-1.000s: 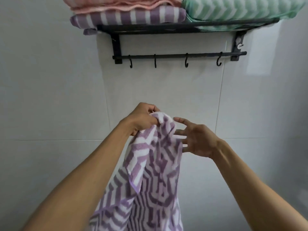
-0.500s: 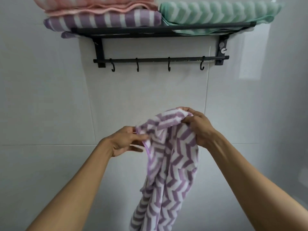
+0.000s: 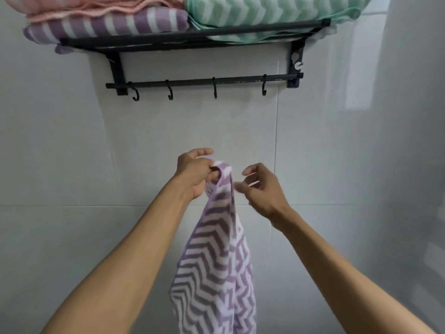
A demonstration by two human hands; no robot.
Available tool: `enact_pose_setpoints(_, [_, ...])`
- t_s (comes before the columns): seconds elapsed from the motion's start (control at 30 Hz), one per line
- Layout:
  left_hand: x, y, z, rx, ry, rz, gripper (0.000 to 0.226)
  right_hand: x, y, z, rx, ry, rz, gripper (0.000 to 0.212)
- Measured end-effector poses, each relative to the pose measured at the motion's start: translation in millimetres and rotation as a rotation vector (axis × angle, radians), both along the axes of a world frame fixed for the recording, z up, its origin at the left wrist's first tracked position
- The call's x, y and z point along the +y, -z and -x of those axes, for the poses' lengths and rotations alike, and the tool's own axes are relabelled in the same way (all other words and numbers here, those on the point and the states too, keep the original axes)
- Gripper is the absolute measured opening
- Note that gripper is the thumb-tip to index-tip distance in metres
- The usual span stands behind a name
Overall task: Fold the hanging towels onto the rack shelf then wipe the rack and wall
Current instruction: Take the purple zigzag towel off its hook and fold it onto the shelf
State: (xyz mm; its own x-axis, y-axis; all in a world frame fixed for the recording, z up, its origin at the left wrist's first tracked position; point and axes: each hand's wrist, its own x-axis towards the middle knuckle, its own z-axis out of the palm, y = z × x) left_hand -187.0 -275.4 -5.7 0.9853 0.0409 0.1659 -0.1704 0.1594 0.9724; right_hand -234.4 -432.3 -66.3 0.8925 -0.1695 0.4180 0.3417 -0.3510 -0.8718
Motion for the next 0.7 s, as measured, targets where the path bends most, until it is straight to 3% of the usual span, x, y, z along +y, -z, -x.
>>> enact_pose_setpoints(0.13, [-23, -5, 9, -0.006, 0.043, 0.120, 0.018, 14, 15, 12, 0.175, -0.201, 0.205, 0.068])
enact_pose_setpoints(0.17, [-23, -8, 9, -0.018, 0.043, 0.108, 0.018, 21, 20, 9, 0.174, -0.164, 0.209, 0.066])
enact_pose_setpoints(0.3, [-14, -18, 12, -0.074, 0.030, -0.050, 0.027, 27, 19, -6, 0.151, -0.012, 0.050, 0.013])
enact_pose_setpoints(0.33, [-10, -19, 12, -0.086, 0.030, -0.110, 0.031, 24, 15, -9, 0.149, -0.042, 0.000, 0.013])
enact_pose_setpoints(0.4, [-3, -19, 11, -0.118, 0.043, -0.226, 0.037, 20, 8, -9, 0.152, -0.130, -0.029, 0.036])
enact_pose_setpoints(0.47, [1, -19, 12, -0.152, 0.056, -0.308, 0.039, 21, 4, -11, 0.168, -0.109, 0.092, 0.059])
enact_pose_setpoints(0.5, [3, -20, 13, -0.178, 0.031, -0.365, 0.038, 23, 5, -15, 0.164, -0.062, 0.124, 0.055])
enact_pose_setpoints(0.6, [11, -21, 11, -0.307, -0.154, -0.601, 0.034, 23, -1, -23, 0.116, 0.071, 0.019, 0.012])
enact_pose_setpoints(0.7, [26, -23, 11, -0.349, -0.231, -0.611, 0.013, 9, -15, -17, 0.101, 0.004, -0.185, 0.018])
